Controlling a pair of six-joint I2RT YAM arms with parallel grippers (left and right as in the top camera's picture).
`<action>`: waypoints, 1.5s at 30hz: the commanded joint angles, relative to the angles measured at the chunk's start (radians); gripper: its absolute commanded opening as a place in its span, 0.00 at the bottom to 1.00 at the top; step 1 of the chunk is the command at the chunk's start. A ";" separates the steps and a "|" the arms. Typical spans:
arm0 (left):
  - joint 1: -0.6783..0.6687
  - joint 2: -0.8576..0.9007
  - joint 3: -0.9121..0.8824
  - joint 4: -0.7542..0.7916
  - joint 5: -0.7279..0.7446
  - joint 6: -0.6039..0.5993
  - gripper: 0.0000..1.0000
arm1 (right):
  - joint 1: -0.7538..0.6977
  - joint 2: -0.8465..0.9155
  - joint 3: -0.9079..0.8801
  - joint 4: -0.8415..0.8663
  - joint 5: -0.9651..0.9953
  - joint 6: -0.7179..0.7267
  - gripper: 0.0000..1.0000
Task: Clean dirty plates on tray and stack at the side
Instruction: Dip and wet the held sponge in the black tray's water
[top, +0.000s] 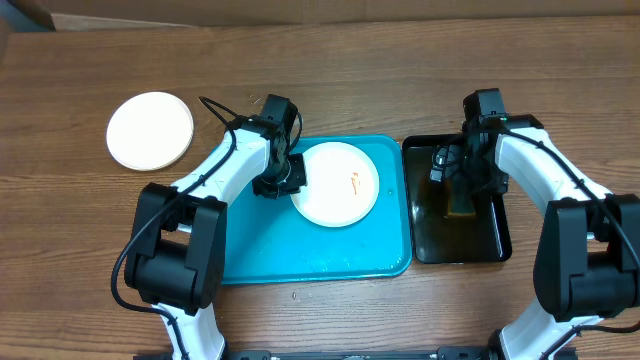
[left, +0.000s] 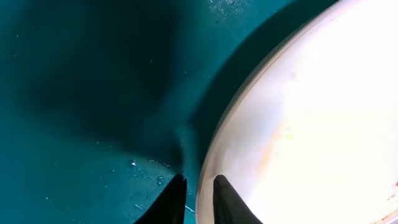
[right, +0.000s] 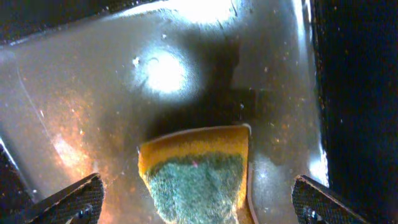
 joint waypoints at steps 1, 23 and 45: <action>0.005 0.013 0.023 0.002 0.015 0.011 0.09 | 0.005 -0.014 -0.033 0.016 -0.007 -0.003 0.98; 0.005 0.013 0.023 0.000 0.014 0.011 0.05 | 0.005 -0.014 -0.034 0.017 -0.006 -0.003 0.71; 0.005 0.013 0.023 0.000 0.014 0.011 0.06 | 0.005 -0.014 -0.062 -0.039 -0.003 -0.003 0.40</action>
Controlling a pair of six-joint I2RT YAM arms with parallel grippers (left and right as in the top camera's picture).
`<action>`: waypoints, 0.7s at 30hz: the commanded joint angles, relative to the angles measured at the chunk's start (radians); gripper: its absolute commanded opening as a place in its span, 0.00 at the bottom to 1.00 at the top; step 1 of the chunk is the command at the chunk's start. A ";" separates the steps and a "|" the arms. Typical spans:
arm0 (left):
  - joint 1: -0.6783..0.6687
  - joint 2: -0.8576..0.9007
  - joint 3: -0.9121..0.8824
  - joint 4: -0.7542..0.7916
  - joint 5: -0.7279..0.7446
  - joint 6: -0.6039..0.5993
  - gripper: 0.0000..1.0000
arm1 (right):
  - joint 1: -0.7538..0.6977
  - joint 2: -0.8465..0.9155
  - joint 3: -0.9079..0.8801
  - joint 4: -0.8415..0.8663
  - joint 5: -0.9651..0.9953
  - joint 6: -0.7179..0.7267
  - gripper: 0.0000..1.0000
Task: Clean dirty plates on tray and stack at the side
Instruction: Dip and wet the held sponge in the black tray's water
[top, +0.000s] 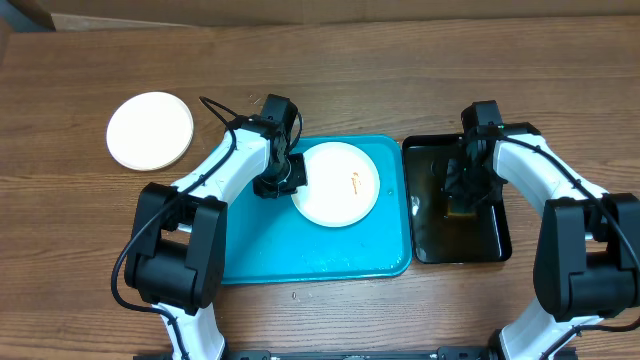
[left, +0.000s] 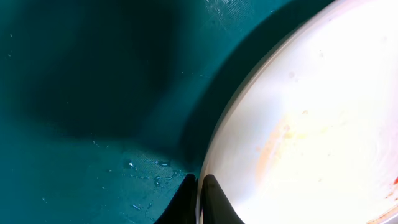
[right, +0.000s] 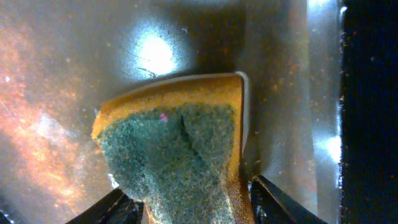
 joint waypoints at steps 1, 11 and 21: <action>0.005 0.012 0.021 0.000 0.008 0.011 0.06 | 0.004 -0.014 -0.011 0.010 0.000 0.001 0.25; 0.005 0.012 0.021 0.001 0.008 0.010 0.05 | 0.008 -0.025 0.098 -0.090 -0.018 0.009 0.04; 0.007 0.012 0.021 0.018 0.027 0.008 0.04 | 0.061 -0.030 0.112 -0.127 0.150 0.049 0.04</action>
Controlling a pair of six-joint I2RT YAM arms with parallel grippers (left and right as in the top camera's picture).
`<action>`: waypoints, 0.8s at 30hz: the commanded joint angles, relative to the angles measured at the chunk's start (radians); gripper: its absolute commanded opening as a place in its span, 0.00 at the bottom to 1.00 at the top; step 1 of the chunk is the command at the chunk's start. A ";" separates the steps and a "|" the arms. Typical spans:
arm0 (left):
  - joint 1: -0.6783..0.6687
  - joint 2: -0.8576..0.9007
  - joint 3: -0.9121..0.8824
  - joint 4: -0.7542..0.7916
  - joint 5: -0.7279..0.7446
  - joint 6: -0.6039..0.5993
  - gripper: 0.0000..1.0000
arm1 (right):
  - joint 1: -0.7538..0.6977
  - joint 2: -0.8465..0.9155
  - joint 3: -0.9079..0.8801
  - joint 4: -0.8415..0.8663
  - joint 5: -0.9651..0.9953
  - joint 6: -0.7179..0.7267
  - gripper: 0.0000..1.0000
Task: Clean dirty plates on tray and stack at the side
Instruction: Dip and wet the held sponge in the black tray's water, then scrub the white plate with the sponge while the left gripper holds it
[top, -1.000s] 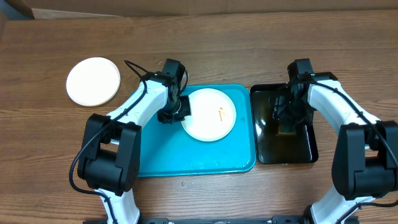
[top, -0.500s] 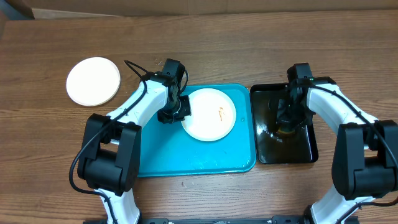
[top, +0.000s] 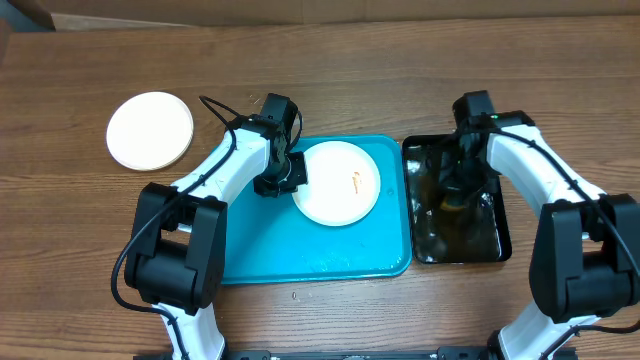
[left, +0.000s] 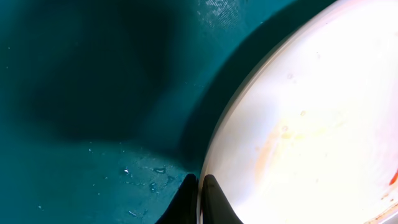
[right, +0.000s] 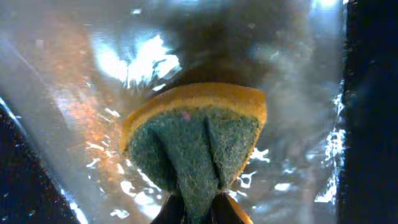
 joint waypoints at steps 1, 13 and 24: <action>0.007 0.012 0.021 -0.001 0.029 0.008 0.04 | 0.010 -0.031 0.025 -0.033 0.171 0.071 0.04; 0.007 0.012 0.021 -0.011 0.034 0.008 0.04 | 0.011 -0.074 0.119 -0.112 0.118 0.135 0.04; 0.007 0.012 0.021 -0.008 0.034 0.008 0.04 | 0.021 -0.121 0.130 -0.152 0.035 0.042 0.04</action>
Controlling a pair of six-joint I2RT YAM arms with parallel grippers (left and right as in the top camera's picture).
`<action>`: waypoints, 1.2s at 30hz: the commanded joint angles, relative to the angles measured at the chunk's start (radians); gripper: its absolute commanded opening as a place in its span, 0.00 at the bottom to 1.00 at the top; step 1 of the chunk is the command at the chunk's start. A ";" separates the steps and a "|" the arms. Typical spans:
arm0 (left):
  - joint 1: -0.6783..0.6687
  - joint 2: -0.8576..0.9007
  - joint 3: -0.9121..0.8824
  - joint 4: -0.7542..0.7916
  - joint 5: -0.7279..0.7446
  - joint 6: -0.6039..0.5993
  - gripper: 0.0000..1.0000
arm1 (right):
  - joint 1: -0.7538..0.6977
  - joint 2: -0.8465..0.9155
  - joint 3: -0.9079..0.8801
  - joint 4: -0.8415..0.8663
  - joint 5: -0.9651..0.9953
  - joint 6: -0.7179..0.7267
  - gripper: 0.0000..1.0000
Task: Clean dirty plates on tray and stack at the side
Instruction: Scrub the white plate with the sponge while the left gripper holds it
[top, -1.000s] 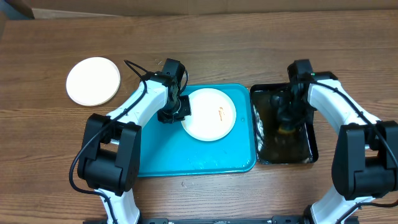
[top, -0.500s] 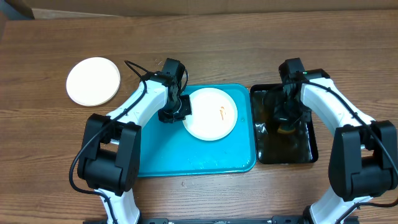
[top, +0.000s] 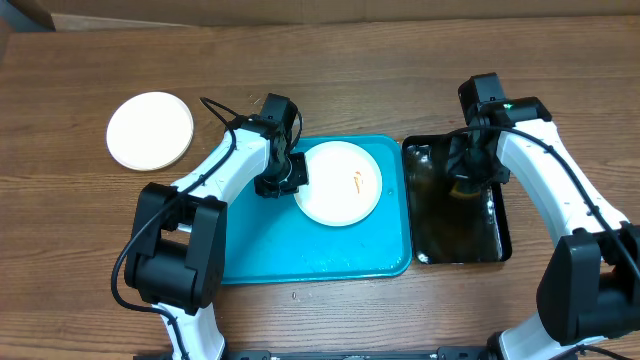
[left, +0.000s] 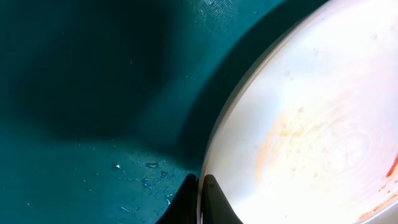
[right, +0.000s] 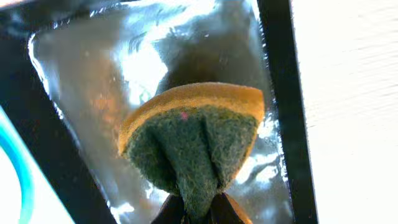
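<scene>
A white plate (top: 340, 182) with an orange smear lies on the blue tray (top: 250, 245). My left gripper (left: 200, 202) is shut on the plate's left rim (left: 214, 158), one finger on each side. A second, clean white plate (top: 150, 130) sits on the table at far left. My right gripper (right: 198, 214) is shut on a yellow sponge with a green scouring face (right: 194, 137), squeezed into a fold and held above the black tub (top: 458, 235) of water.
The black tub (right: 277, 74) stands right against the tray's right edge. Its water surface is rippled. Brown wooden table (top: 400, 70) lies all around; cardboard shows along the far edge.
My right gripper has lifted the sponge higher above the tub water; the tub's rims and the table now show in its view. The left gripper still pinches the plate's rim.
At first my right gripper stood open over the sponge in the tub and my left jaws straddled the plate rim with a gap. Then the left shut on the rim and the right closed around the sponge. By now the squeezed sponge hangs above the water.
</scene>
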 joint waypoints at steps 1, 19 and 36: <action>0.006 0.012 0.021 -0.001 0.008 0.008 0.04 | 0.007 -0.023 0.027 -0.002 -0.072 -0.012 0.04; 0.001 0.012 0.019 -0.003 0.080 -0.060 0.04 | 0.340 0.007 0.148 0.179 -0.057 -0.022 0.04; 0.001 0.012 0.019 -0.004 0.080 -0.060 0.05 | 0.449 0.261 0.148 0.236 0.187 0.045 0.04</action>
